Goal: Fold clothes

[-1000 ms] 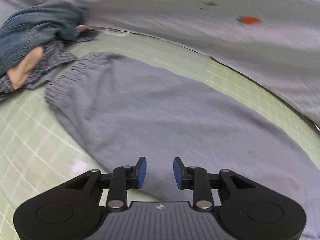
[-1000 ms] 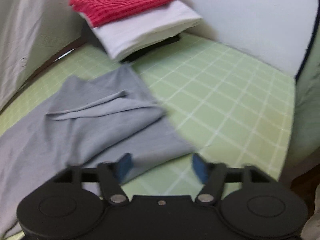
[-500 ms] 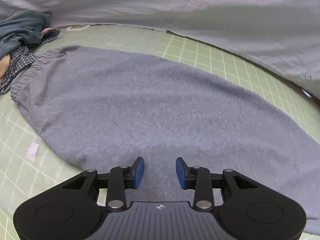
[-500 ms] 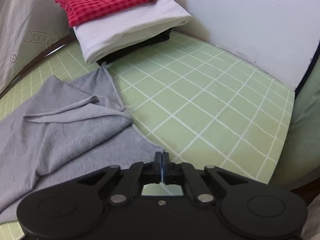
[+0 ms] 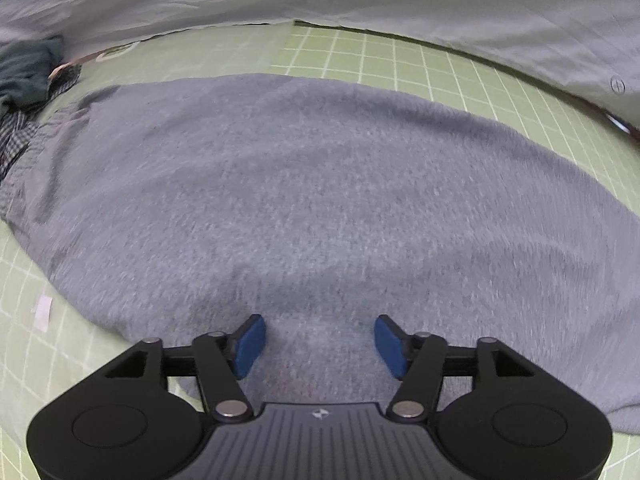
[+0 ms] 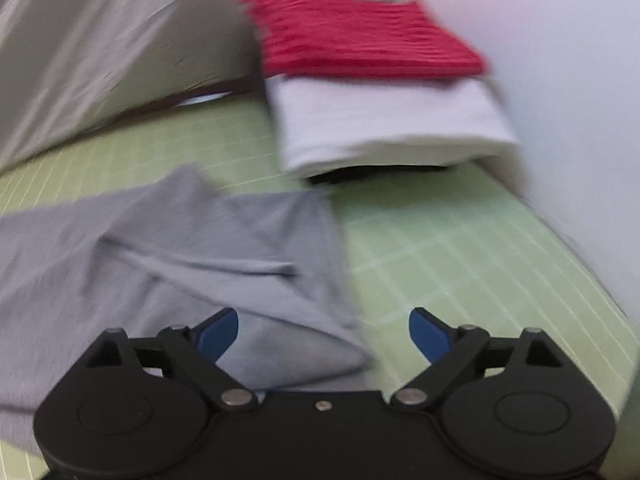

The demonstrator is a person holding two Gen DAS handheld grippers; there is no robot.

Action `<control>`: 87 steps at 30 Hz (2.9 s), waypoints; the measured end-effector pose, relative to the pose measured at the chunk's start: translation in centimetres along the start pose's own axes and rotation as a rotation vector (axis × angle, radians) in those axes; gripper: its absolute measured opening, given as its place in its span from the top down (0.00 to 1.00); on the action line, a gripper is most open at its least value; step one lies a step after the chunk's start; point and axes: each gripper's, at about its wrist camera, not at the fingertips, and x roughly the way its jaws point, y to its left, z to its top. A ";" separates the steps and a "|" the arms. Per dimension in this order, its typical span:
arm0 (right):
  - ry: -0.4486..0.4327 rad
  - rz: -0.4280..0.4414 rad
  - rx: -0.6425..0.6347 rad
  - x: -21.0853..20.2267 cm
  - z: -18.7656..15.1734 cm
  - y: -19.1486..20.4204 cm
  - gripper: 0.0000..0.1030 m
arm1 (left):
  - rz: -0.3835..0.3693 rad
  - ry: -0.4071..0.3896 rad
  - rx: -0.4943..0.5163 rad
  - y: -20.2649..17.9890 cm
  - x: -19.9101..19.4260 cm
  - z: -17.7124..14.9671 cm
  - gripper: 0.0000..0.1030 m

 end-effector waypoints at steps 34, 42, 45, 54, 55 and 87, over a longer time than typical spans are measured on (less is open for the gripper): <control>0.085 0.030 0.683 -1.6 -2.6 -4.0 0.60 | 0.006 0.021 0.003 -1.1 1.6 0.3 0.00; 0.058 0.052 0.720 -2.1 -2.3 -4.0 0.66 | 0.005 0.000 0.004 -1.2 1.4 0.0 0.00; 0.103 0.087 0.788 -1.1 -2.7 -4.2 0.66 | 0.004 -0.006 0.004 -1.2 1.3 0.0 0.00; 0.102 0.077 0.746 0.8 -1.2 -3.4 0.89 | 0.003 -0.007 0.005 -1.1 1.3 0.0 0.00; 0.099 0.071 0.725 0.8 -1.1 -3.4 0.99 | 0.003 -0.007 0.005 -1.1 1.3 0.0 0.00; 0.037 0.102 0.069 -1.1 0.6 6.5 0.33 | 0.003 -0.026 0.005 -0.9 1.2 -0.3 0.00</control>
